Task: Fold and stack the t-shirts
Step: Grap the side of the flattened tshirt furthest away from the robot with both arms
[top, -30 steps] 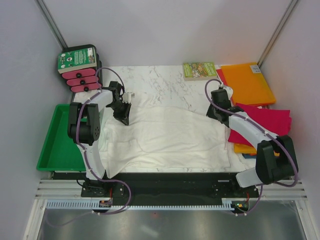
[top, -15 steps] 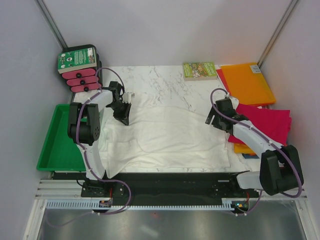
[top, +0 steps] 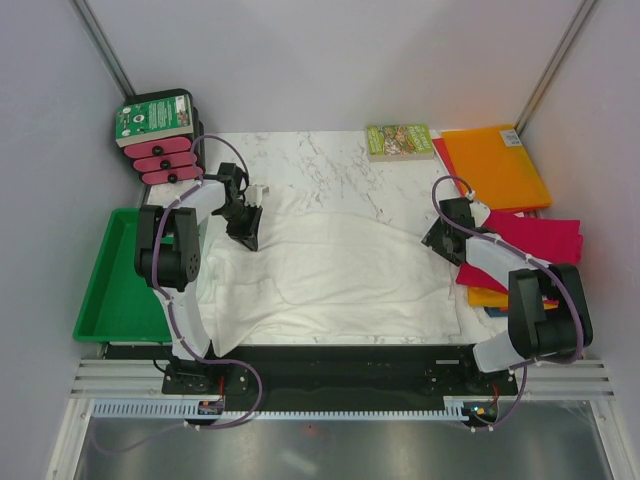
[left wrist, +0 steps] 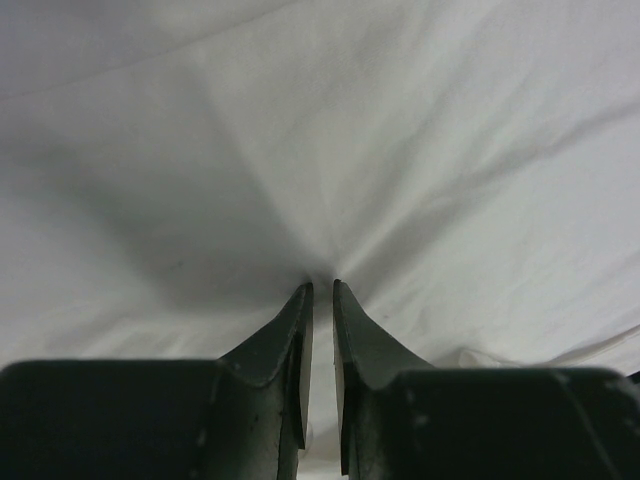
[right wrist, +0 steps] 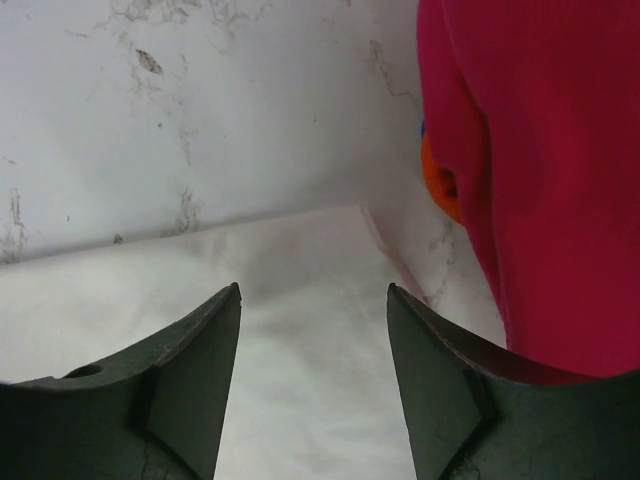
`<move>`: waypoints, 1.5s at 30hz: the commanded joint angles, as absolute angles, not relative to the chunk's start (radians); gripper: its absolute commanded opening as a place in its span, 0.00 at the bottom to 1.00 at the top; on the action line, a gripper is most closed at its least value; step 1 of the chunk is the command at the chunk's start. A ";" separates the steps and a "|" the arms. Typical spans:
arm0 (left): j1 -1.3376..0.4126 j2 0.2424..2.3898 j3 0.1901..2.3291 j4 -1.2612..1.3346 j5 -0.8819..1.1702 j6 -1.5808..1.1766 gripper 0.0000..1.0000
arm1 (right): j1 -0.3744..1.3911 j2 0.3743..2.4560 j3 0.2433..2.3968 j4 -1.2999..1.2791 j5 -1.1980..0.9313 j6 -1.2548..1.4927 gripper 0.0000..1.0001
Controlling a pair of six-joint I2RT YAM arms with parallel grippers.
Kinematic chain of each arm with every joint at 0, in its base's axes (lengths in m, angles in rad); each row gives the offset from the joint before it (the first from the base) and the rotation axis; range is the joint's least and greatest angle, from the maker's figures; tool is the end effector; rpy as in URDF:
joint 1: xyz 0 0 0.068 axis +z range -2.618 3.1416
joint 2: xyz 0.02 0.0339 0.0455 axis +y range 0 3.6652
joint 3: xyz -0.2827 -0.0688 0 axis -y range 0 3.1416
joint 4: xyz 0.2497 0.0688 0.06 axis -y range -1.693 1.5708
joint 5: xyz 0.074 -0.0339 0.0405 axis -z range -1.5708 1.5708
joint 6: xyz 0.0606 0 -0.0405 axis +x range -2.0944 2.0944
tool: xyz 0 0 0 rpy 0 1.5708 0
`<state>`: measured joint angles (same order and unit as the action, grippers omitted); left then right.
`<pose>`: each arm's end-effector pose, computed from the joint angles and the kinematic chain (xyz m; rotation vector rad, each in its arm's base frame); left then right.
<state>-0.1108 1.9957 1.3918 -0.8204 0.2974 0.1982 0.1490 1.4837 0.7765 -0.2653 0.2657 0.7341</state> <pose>0.3910 -0.0614 0.1481 0.4864 2.9121 -0.4324 0.2979 0.0286 0.1690 0.8169 2.3562 0.0273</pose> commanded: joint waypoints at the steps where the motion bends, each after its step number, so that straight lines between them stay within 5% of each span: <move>1: -0.110 1.976 1.385 -0.815 0.305 0.179 0.20 | 0.132 1.512 0.765 -0.192 0.290 0.770 0.68; 9: -0.109 1.983 1.388 -0.816 0.302 0.176 0.20 | 0.101 1.638 0.808 -0.161 0.249 0.755 0.61; 10: -0.110 1.982 1.387 -0.816 0.301 0.176 0.20 | 0.101 1.644 0.805 -0.150 0.239 0.752 0.55; 14: -0.110 1.986 1.387 -0.813 0.298 0.176 0.20 | 0.101 1.657 0.798 -0.140 0.225 0.742 0.00; 29: -0.112 1.996 1.384 -0.818 0.270 0.178 0.20 | 0.209 1.189 0.592 0.023 0.152 0.537 0.00; 45: -0.114 1.994 1.378 -0.819 0.256 0.187 0.20 | 0.317 1.091 0.572 -0.336 -0.087 0.676 0.00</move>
